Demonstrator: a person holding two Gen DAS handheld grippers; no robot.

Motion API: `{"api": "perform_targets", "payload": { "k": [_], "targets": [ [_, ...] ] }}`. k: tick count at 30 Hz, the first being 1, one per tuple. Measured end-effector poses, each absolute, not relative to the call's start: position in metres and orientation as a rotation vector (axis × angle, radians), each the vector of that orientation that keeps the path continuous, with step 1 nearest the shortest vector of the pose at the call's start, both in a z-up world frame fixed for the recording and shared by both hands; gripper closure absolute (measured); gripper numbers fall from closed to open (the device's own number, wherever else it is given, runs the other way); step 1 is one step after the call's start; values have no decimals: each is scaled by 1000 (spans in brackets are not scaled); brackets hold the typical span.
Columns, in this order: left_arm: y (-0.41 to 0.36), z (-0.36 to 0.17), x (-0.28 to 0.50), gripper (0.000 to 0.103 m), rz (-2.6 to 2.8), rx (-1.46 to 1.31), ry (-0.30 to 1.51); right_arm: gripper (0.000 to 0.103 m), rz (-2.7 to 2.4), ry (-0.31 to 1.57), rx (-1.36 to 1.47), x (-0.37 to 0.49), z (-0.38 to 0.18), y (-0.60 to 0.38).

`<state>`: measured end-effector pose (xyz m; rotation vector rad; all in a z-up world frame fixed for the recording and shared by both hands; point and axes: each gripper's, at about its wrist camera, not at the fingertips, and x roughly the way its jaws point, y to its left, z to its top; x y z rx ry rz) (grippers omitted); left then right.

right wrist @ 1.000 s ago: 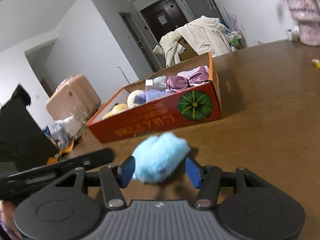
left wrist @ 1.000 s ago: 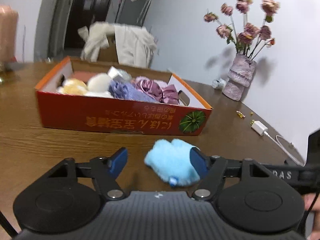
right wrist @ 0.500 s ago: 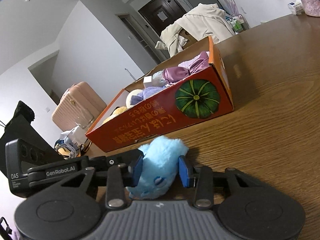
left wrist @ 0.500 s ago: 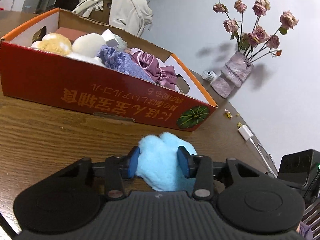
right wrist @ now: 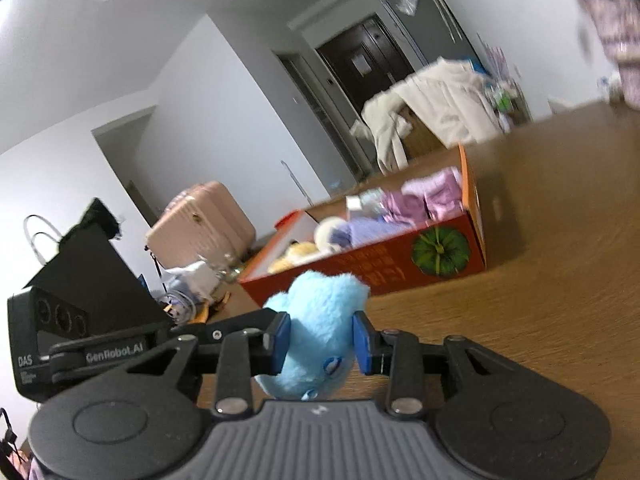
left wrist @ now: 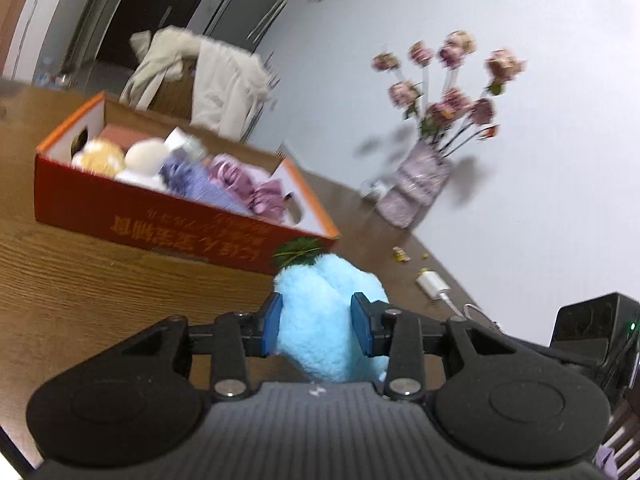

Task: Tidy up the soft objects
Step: 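Lower the plush fish into the box and open both grippers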

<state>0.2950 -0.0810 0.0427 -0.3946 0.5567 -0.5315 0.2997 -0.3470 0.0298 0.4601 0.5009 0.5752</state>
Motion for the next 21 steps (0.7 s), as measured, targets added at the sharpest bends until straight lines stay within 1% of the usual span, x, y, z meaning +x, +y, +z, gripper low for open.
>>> {"api": "perform_targets", "payload": {
  "k": [6, 12, 17, 21],
  "targets": [
    [-92, 57, 256, 66, -549, -404, 506, 71, 579, 463, 418, 260, 52, -356],
    [-96, 69, 242, 66, -552, -395, 473, 71, 580, 427, 415, 243, 63, -363],
    [-98, 75, 250, 66, -554, -383, 474, 71, 574, 416, 421, 247, 67, -364],
    [-95, 84, 281, 66, -564, -400, 477, 71, 577, 405, 407, 274, 77, -363]
  ]
}}
